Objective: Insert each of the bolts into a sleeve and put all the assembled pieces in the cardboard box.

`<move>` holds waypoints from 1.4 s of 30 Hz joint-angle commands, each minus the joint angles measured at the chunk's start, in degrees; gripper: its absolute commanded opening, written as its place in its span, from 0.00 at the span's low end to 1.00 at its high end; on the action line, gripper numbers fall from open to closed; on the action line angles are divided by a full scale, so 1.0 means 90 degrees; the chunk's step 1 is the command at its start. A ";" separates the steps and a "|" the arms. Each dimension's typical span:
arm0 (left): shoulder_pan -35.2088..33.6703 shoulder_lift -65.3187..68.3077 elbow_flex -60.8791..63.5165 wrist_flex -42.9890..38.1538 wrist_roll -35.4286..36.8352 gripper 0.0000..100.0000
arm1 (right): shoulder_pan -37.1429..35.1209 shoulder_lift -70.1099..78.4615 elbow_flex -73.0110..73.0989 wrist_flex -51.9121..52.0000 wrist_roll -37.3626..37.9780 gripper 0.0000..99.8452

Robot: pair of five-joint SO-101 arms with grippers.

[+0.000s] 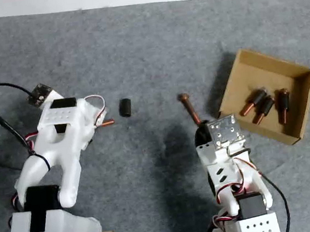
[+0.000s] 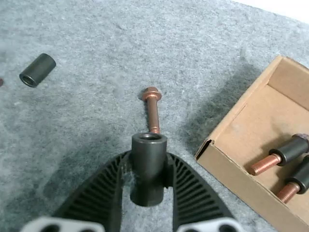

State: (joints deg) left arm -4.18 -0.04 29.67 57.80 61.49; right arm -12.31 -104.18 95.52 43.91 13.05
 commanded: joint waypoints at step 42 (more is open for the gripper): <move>-0.1460 0.1460 -0.0913 -0.0508 0.1612 0.11 | 0.0034 -0.0132 0.0298 -0.0161 0.0039 0.01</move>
State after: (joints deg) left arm -13.23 13.05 22.73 56.40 75.38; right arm -12.31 -104.18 95.52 43.91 13.05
